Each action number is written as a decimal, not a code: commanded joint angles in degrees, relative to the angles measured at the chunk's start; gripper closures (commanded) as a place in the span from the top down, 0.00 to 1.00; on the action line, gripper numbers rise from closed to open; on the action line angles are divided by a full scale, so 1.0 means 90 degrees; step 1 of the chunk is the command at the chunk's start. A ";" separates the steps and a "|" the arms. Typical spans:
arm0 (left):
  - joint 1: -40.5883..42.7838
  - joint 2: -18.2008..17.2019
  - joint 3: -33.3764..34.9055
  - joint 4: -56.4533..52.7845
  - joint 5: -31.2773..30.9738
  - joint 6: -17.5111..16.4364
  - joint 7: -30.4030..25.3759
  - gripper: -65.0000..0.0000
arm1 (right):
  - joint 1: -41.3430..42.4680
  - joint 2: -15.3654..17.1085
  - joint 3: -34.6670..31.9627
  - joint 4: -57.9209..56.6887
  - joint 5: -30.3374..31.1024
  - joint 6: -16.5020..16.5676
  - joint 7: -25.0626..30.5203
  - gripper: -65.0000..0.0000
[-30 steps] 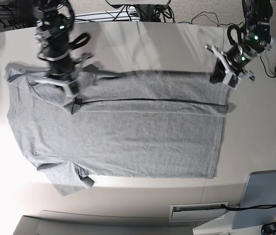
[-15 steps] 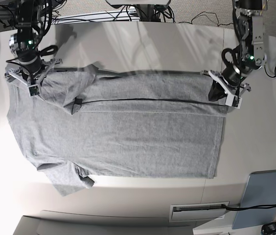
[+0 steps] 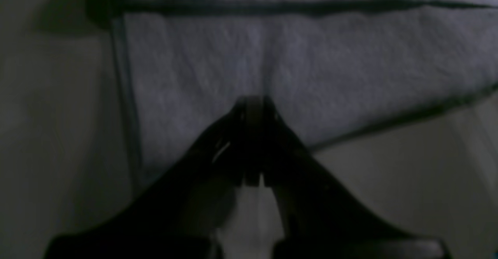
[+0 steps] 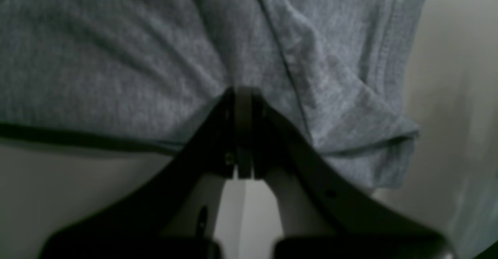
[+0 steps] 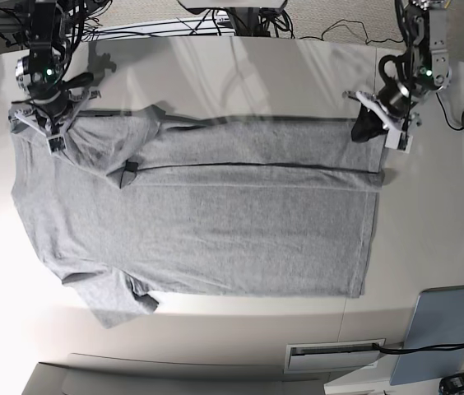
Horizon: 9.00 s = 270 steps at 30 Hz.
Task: Fold the T-shirt properly
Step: 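Grasp the shirt corners with both grippers and drag them away, then regrasp the corner with the left gripper and pull the shirt taut, then move the left gripper along the shirt side to the hem corner, then move the right gripper down the shirt side and grasp the hem corner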
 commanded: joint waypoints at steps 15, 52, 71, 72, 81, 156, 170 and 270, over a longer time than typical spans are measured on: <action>0.1132 -0.0391 -0.0522 0.0158 -0.0685 -0.1037 0.1870 0.00 | -0.1702 0.0194 0.0845 0.1037 0.0017 0.0068 0.0000 0.00; 0.1736 -0.0398 -0.1452 0.0607 -0.0010 -0.0916 0.1783 0.00 | -0.1513 0.0194 0.0865 0.0197 -0.0466 0.0153 0.0782 0.00; 0.2550 -0.0432 -0.2006 0.0816 -0.0418 -0.1037 0.2089 0.00 | -0.2205 0.0194 0.1059 0.0634 -0.0464 0.0155 0.0901 0.00; 0.2572 -0.0430 -0.2142 0.0872 -0.0563 -0.1044 0.2089 0.00 | -0.2205 0.0194 0.1059 0.0709 -0.0464 0.0155 0.0906 0.00; 0.2110 -0.0389 -0.2657 0.1639 -0.2188 -0.1333 0.2042 0.00 | -0.2203 0.0194 0.1056 0.0899 -0.0461 0.0155 0.0986 0.00; -0.2834 -0.0410 -0.1389 -0.0850 0.0143 0.0478 0.1761 0.50 | -0.0299 0.0211 0.1086 0.2261 0.0063 -0.0228 0.0913 0.38; -0.4619 -0.0437 -0.0459 -0.3266 0.0617 0.0415 0.1819 0.49 | -0.0299 0.0192 0.1083 0.2263 0.0231 -0.0228 0.0656 0.38; -0.4792 -0.0255 0.0192 -0.4099 0.0911 -0.0012 0.1469 0.00 | 0.7021 -0.0493 -0.0503 -0.7354 -0.0255 0.0792 -0.0714 0.00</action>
